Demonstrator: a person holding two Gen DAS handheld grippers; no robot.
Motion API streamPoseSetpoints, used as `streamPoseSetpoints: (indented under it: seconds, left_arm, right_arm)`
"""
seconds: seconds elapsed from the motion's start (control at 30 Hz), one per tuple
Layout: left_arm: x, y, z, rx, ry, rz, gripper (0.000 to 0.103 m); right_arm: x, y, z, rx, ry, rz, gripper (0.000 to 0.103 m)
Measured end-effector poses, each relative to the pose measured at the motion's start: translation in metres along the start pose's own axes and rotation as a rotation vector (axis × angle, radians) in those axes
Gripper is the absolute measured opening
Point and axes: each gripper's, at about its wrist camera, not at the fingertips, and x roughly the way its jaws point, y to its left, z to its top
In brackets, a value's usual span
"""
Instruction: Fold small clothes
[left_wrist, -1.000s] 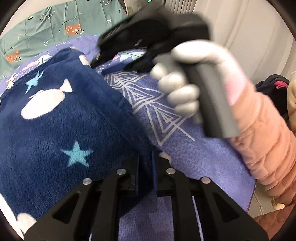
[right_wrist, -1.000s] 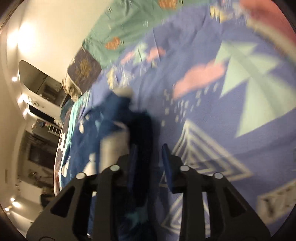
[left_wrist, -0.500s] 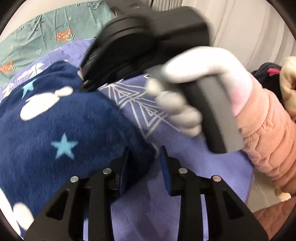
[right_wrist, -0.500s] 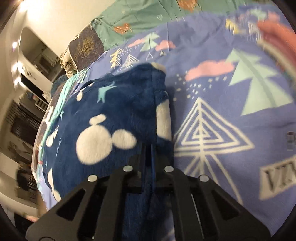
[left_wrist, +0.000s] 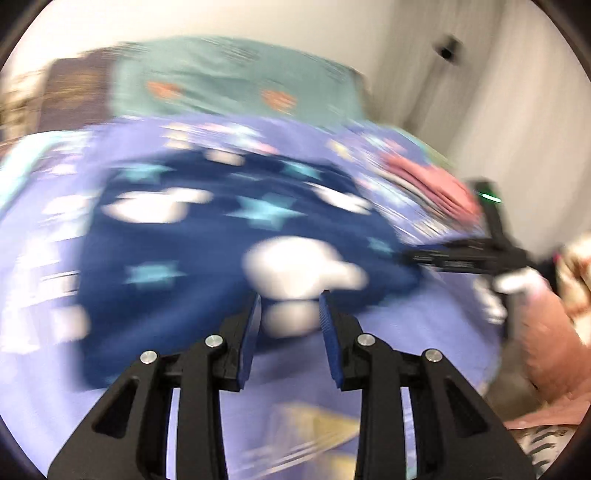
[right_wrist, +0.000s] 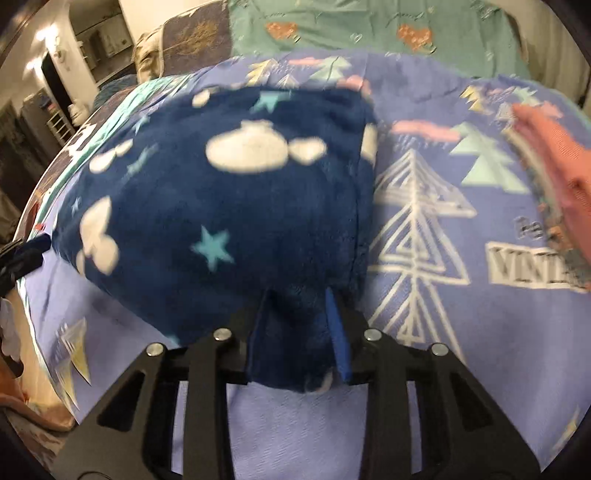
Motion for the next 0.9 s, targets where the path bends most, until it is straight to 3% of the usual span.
streamPoseSetpoints:
  seconds: [0.07, 0.13, 0.3, 0.6, 0.73, 0.9]
  left_arm:
    - [-0.020, 0.049, -0.002, -0.087, -0.039, 0.108, 0.035]
    - [-0.027, 0.080, -0.007, -0.140, -0.046, 0.135, 0.035]
    - [-0.033, 0.114, -0.027, -0.216, -0.044, -0.032, 0.036]
    - [-0.007, 0.136, -0.032, -0.152, 0.034, -0.159, 0.042]
    - [-0.006, 0.138, -0.031, -0.131, -0.002, -0.236, 0.039]
    - [0.003, 0.141, -0.034, -0.106, 0.022, -0.240, 0.039]
  right_arm:
    - [-0.023, 0.020, 0.013, -0.031, -0.079, 0.006, 0.033]
    - [-0.033, 0.040, 0.025, -0.070, -0.124, 0.020, 0.037]
    - [-0.026, 0.114, 0.043, -0.178, -0.132, 0.088, 0.041]
    - [0.016, 0.211, 0.079, -0.260, -0.083, 0.094, 0.041]
    - [0.038, 0.245, 0.117, -0.279, -0.059, 0.100, 0.042]
    - [0.092, 0.300, 0.171, -0.344, 0.008, 0.081, 0.043]
